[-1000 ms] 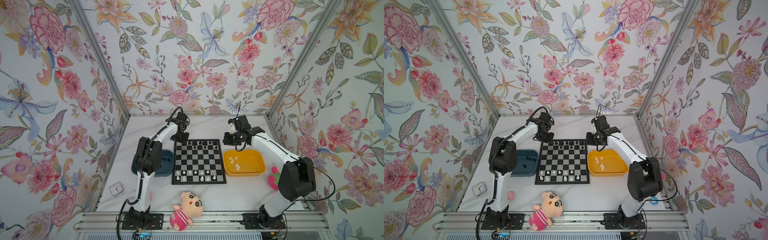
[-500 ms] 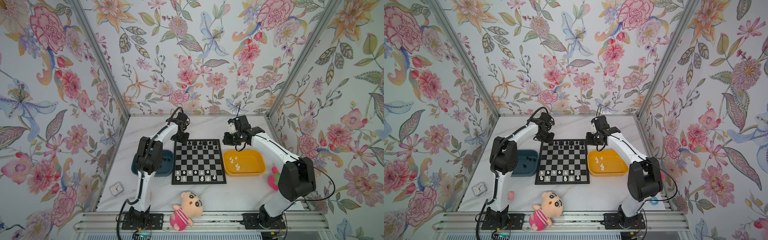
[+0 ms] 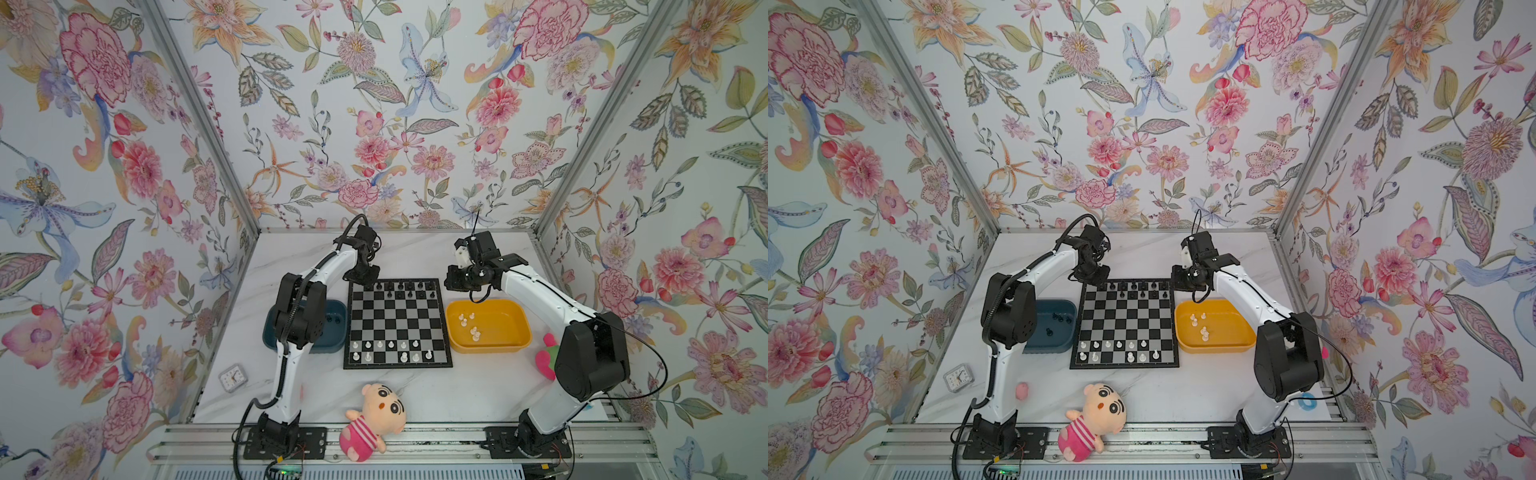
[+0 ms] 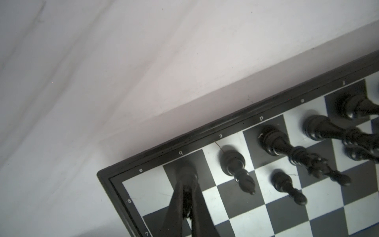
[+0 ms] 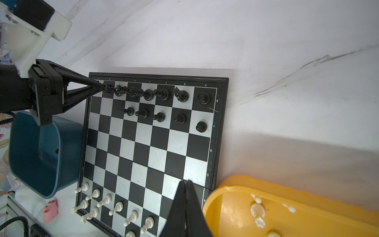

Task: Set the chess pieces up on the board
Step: 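Lower the black piece onto the farthest rank and open the left gripper, then move the open left gripper back over the teal tray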

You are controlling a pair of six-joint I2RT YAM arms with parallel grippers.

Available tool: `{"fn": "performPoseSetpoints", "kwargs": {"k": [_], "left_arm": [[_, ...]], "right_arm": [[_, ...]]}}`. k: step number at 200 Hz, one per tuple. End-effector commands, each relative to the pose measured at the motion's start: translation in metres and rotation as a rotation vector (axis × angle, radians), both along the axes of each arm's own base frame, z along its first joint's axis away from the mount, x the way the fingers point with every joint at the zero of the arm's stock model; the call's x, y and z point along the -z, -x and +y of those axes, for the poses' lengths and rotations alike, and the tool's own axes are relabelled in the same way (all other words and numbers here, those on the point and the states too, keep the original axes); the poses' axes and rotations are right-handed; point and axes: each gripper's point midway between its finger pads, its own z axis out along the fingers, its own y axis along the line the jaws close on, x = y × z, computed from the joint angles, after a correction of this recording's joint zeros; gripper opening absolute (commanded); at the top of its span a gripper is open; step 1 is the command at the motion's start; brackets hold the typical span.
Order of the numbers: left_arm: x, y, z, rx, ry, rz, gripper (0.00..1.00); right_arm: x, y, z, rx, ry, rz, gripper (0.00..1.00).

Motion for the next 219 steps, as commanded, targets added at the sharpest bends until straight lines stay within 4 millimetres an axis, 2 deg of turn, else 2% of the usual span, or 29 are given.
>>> {"fn": "performPoseSetpoints", "kwargs": {"k": [1, 26, 61, 118, 219], "left_arm": [[0.010, 0.007, -0.006, 0.016, -0.007, 0.035, 0.00], [0.011, 0.006, -0.006, 0.014, -0.007, 0.035, 0.00], [0.010, 0.005, -0.006, 0.014, -0.007, 0.031, 0.12], [0.006, 0.004, -0.007, 0.014, -0.001, 0.025, 0.22], [-0.002, 0.001, -0.010, 0.012, 0.014, 0.007, 0.26]], "right_arm": [[0.009, 0.001, 0.002, 0.003, -0.004, 0.019, 0.06], [0.010, 0.002, 0.002, 0.004, -0.005, 0.024, 0.05], [0.010, 0.002, 0.002, 0.004, -0.003, 0.024, 0.05], [0.014, 0.004, 0.003, 0.002, -0.006, 0.035, 0.05], [0.015, 0.005, 0.002, 0.005, -0.004, 0.037, 0.05]]}}
